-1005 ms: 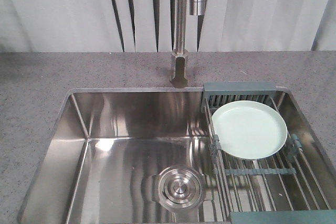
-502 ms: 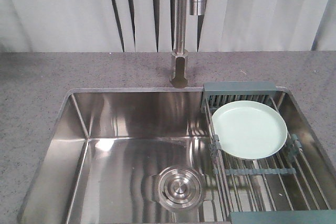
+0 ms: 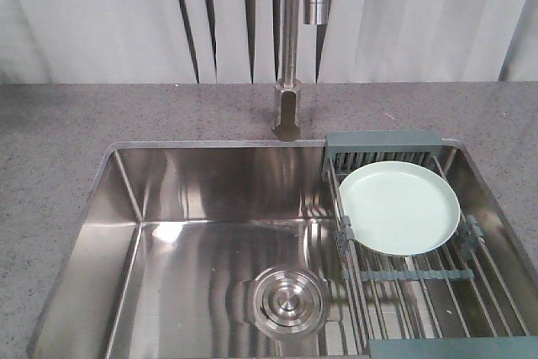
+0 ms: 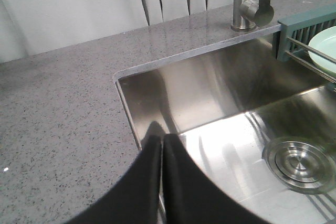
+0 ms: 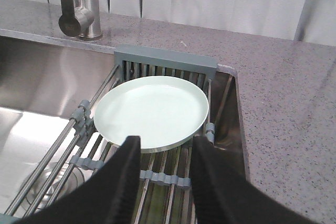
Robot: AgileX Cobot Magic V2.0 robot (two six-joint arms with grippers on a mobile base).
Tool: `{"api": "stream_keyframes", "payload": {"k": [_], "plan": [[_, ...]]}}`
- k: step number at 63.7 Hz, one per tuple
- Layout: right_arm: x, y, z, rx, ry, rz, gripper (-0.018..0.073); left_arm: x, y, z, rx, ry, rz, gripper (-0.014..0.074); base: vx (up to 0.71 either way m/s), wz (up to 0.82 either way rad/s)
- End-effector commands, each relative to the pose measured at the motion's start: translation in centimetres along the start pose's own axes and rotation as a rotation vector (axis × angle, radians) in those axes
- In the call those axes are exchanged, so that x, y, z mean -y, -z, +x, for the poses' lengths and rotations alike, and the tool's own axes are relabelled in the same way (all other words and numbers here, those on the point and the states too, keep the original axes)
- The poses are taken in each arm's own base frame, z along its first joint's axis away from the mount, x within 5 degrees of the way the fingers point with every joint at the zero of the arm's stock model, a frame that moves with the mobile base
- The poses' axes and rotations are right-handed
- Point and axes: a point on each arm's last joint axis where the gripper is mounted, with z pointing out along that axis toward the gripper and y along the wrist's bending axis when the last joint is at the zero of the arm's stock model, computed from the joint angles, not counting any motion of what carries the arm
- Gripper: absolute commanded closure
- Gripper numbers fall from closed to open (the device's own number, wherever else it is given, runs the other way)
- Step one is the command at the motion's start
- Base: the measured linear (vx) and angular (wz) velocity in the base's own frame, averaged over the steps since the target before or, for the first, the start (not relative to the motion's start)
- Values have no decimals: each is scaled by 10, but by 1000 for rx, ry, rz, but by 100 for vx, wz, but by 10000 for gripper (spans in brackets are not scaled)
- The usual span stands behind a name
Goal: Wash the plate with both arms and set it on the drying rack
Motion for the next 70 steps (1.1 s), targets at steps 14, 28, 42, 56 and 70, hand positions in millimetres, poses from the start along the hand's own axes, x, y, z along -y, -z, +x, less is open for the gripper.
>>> {"api": "stream_keyframes", "payload": {"k": [14,28,42,56,70], "plan": [[2,2,-14,90,11,20,574,1,1,-14,92,7,17,601,0,0],[2,2,-14,93,13,20,569,1,1,-14,92,7,17,601,0,0],[2,2,-14,93,13,20,569,1,1,-14,92,7,17,601,0,0],[2,2,-14,93,14,20,569,1,0,-11,87,6,19,601,0,0],[2,2,-14,93,14,20,569,1,3,-5,77,122,8,601,0,0]]}}
